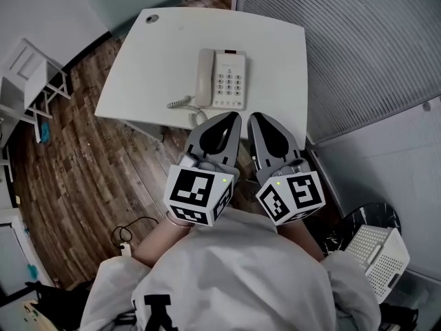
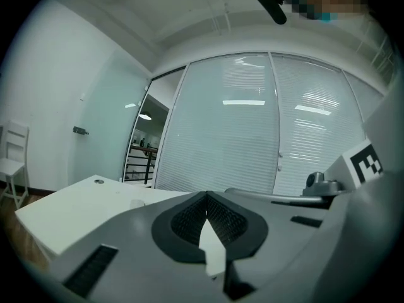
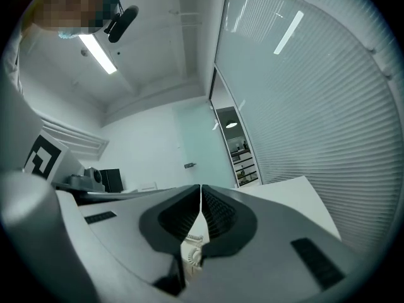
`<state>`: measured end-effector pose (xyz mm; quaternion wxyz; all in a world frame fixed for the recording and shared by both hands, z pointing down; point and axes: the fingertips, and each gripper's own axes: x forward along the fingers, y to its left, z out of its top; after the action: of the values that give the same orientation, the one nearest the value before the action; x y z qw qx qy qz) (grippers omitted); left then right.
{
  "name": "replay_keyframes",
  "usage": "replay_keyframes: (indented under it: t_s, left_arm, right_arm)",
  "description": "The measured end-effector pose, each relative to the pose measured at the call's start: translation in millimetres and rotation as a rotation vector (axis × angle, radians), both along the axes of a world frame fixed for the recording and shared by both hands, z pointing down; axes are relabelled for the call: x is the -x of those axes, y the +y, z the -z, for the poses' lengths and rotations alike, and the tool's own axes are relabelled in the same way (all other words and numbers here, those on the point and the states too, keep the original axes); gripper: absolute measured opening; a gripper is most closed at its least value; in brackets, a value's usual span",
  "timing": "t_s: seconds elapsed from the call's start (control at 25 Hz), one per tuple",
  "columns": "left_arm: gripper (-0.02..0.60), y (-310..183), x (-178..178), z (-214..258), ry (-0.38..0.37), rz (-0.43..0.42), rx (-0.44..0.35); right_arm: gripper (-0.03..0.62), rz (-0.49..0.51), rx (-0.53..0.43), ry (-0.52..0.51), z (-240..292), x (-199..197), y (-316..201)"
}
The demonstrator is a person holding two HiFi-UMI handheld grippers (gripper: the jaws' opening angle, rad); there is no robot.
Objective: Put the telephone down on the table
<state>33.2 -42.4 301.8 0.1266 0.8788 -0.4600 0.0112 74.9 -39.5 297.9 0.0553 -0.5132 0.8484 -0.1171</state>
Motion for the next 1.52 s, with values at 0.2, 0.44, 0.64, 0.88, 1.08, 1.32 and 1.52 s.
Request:
replay_keyframes:
  t_s: [0.2, 0.44, 0.64, 0.88, 1.08, 1.32, 1.52]
  left_arm:
    - [0.005, 40, -7, -8, 0.008, 0.013, 0.012]
    - [0.005, 66, -11, -2, 0.016, 0.032, 0.003]
    - [0.005, 71, -15, 5, 0.010, 0.026, -0.015]
    - [0.005, 80, -14, -3, 0.003, 0.029, 0.001]
    - [0.005, 89, -13, 0, 0.002, 0.028, -0.014]
    - [0.005, 100, -6, 4, 0.018, 0.025, -0.028]
    - [0.005, 122, 6, 2, 0.017, 0.024, -0.024]
  right_arm:
    - [0.031, 0.018, -0.017, 0.002, 4, -6, 39]
    - [0.032, 0.050, -0.039, 0.006, 11, -7, 67]
    - [0.032, 0.049, -0.053, 0.001, 18, -9, 72]
    - [0.031, 0.055, -0.048, -0.006, 14, -7, 80]
    - [0.031, 0.056, -0.049, 0.004, 14, -4, 89]
    - [0.032, 0.043, -0.054, 0.025, 14, -1, 102]
    - [0.031, 0.031, -0.043, 0.028, 12, 8, 124]
